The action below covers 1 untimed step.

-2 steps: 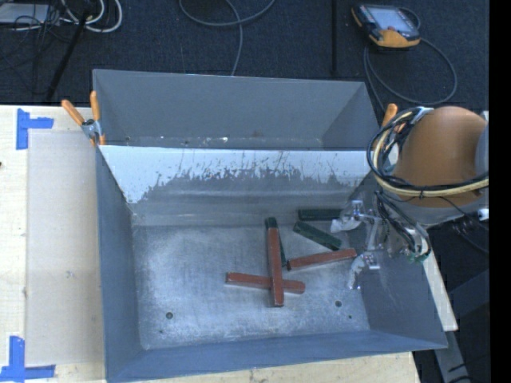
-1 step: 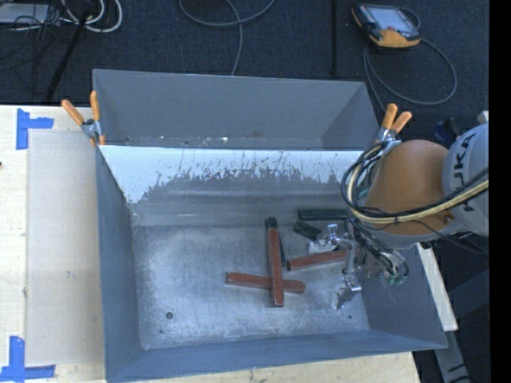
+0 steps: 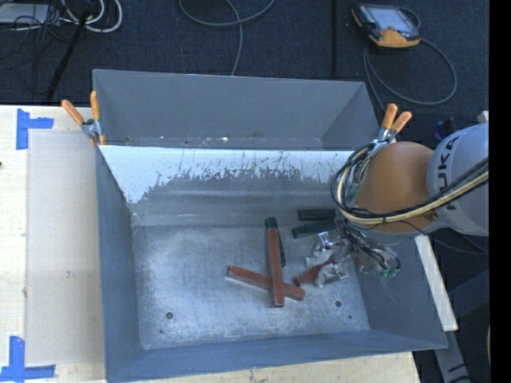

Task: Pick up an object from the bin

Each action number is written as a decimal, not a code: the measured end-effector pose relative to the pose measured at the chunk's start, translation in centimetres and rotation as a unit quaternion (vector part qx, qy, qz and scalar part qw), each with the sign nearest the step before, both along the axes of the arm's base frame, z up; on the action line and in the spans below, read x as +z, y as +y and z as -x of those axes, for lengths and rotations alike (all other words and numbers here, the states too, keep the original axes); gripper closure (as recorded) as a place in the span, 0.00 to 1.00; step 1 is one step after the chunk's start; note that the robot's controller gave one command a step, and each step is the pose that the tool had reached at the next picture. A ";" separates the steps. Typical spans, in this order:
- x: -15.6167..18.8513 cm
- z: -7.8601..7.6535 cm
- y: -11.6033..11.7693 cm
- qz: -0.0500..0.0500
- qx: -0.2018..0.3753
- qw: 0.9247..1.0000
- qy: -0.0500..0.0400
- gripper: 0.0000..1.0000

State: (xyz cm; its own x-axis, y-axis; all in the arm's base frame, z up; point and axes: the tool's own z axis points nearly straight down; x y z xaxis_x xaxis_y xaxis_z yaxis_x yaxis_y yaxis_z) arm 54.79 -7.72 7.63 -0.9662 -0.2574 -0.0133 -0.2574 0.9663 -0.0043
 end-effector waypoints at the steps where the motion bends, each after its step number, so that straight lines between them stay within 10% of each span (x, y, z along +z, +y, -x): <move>1: 0.0 0.0 0.0 0.000 0.000 1.000 0.000 1.00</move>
Offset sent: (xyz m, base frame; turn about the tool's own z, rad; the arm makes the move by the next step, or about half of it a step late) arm 0.0000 -0.0016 0.2182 -0.0603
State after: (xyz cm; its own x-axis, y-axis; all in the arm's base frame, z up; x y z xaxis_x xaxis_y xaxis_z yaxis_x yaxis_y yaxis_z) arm 54.79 -7.72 7.63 -0.9661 -0.2579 -0.0133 -0.2579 0.9662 -0.0044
